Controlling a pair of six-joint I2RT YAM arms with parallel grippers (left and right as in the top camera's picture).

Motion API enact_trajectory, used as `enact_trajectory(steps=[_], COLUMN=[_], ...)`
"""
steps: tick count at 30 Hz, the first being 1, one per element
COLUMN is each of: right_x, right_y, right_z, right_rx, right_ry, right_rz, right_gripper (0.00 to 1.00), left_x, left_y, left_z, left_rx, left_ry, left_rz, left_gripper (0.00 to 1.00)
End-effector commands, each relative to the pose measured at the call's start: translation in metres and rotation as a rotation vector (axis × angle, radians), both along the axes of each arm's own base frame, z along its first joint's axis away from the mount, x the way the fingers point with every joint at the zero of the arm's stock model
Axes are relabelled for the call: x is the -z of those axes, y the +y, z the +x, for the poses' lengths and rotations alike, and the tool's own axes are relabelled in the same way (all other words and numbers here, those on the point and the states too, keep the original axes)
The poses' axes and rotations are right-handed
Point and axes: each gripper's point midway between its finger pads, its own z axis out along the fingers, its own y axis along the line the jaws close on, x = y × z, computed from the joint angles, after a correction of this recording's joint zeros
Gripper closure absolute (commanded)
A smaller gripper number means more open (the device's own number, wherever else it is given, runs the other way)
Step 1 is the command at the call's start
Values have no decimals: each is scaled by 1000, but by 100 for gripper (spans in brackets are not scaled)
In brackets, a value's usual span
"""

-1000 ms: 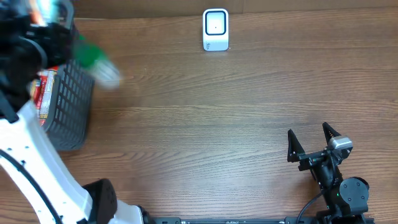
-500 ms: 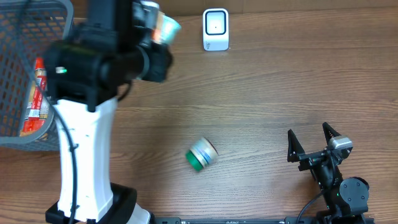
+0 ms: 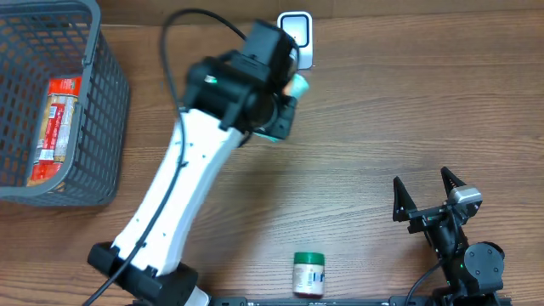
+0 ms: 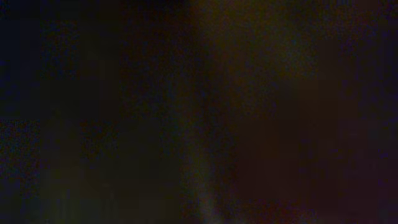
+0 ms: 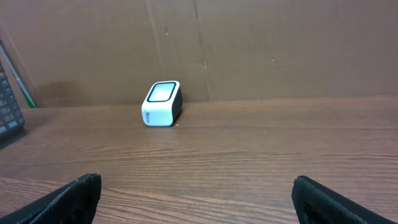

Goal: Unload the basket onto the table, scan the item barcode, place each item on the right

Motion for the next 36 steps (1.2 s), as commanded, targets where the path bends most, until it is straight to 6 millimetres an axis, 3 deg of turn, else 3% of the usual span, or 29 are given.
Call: enact_trajectory(steps=[1,4,11,16,19,22,29,36], right_x=[3,3,3,3,3,3,3,3], right_y=[0,0,0,0,0,0,0,0], right_z=[0,0,0,0,0,0,0,0], right_rx=[0,1,0,0,0,0,1,0], right_ry=[1,1,1,1,1,1,1,1], right_rz=[3,3,3,3,3,3,3,3], right_gripper=[0,0,0,0,0,0,0,0], left_x=[39,78,152,182,193,197,189,130], left_y=[-16,-28,-31,-32,-29,-28,-29,-37], left_z=[-11,-17,-35,-45,-49,-51,-49,-46], left_rx=[20,47,53,65,64,64,67,80], left_ry=[50,77,149,180,188,192,192,153], left_rz=[27,40,40,13,19,22,23,-11], left_gripper=[60,60,58,55,39,2,0,0])
